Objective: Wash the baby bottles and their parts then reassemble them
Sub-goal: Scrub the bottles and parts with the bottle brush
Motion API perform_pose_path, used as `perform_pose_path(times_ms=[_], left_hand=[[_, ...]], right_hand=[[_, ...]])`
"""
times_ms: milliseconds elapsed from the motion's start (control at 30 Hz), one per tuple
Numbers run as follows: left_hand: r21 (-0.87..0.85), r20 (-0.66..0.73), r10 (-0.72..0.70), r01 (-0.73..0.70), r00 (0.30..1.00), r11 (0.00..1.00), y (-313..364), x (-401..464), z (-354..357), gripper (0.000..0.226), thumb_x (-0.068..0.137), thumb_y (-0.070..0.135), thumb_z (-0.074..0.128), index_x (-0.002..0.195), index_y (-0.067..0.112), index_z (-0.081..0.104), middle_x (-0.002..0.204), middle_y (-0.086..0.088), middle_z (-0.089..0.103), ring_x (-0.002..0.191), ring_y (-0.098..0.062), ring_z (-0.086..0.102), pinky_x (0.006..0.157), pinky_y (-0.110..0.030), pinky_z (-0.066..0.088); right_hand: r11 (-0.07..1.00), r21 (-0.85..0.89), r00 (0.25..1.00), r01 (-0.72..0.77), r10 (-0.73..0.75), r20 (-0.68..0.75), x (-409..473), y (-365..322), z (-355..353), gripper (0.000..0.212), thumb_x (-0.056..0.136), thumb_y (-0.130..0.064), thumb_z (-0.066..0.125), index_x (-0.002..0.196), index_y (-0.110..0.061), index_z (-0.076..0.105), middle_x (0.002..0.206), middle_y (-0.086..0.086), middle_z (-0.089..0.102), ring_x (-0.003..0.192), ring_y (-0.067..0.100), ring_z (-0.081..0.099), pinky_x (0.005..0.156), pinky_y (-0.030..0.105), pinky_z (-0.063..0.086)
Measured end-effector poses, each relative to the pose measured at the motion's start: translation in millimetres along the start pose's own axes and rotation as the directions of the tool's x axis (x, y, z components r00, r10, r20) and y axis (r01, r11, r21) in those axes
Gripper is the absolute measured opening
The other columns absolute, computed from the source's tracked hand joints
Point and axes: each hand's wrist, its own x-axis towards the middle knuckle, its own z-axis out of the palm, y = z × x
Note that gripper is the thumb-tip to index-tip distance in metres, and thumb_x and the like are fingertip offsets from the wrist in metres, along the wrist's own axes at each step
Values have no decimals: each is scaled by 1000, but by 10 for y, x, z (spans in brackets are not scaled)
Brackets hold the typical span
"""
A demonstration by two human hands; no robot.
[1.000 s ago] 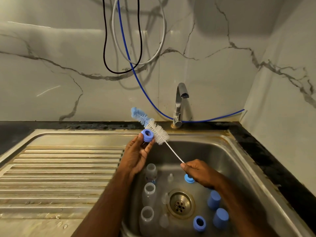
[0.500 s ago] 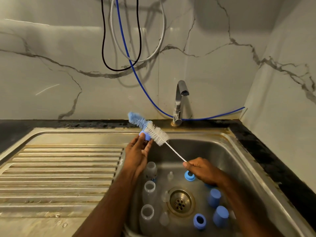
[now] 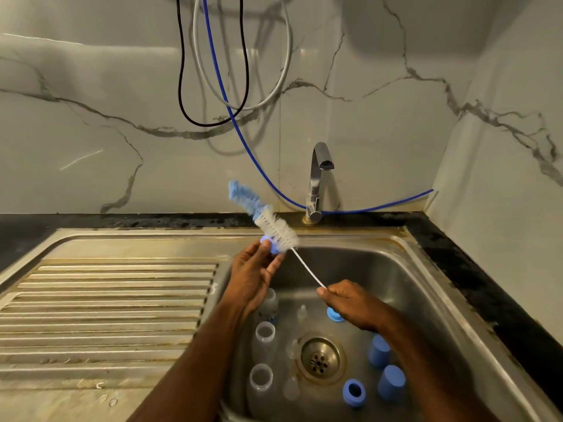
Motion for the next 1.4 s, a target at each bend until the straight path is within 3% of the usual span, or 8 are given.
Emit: perform_pose_path(times_ms=[200,400,533,667,833,1033,1200,1400], left_hand=[[291,170,-76,24,983,956,-300,34,-38,43,82,8,75,123,0,63,117,-19,72,112,-30,70,86,-31,59],[790,203,-72,-120,977,601,-551,-5,-111,42,74,9,88,112,19,72,102,-2,77,92,-15,74,75,-24,57],[896,310,-179,-224,934,384,-774,-71,-27,45,73,2,86,111,18,69,103,4,75,96,-7,71,80,-20,57],[948,306,-300,-260,903,185,-1073,-85,46,50,72,1,86,116,8,65,112,-7,71,101,-20,70,88,-30,58],[916,349,-446,-401,824,-25,-1430,13,78,34,70,10,88,101,9,73,99,-1,70,87,-11,64,76,-27,51],[865,263,-492,-429,830,-260,-1709,109,-33,40,79,19,79,116,26,67,124,5,61,119,-19,49,101,-39,39],[841,204,-582,-445,787,-307,-1846,86,-149,52,79,16,80,126,26,60,127,2,59,115,-19,51,95,-35,41],[896,251,-532,-402,809,-188,-1753,113,-74,73,75,21,86,138,24,51,115,6,53,103,-13,48,87,-28,46]], right_hand=[[998,50,997,-38,41,-70,-14,-17,-146,44,103,-41,51,65,-19,53,58,-2,46,54,9,41,62,33,39],[985,56,986,-162,164,-36,-247,191,-575,39,101,-41,55,68,-20,54,58,1,44,54,16,40,56,30,37],[967,141,973,-214,224,-58,-305,251,-662,47,102,-39,54,59,-21,47,45,-10,39,39,4,32,40,19,29],[948,180,961,-263,274,-38,-272,301,-600,43,101,-39,56,63,-21,49,51,-4,38,43,9,28,44,24,21],[942,186,957,-280,289,-20,-252,349,-603,46,100,-45,56,61,-22,49,47,-9,37,37,6,26,38,17,21],[946,181,961,-270,276,-4,-200,386,-578,49,100,-45,56,58,-22,47,45,-8,36,36,7,23,38,16,19],[946,161,960,-280,280,21,-182,394,-561,49,99,-46,55,57,-23,47,45,-10,36,36,7,25,39,16,20],[946,162,959,-281,282,17,-205,392,-579,46,99,-46,55,60,-23,49,47,-9,38,39,8,26,40,18,21]])
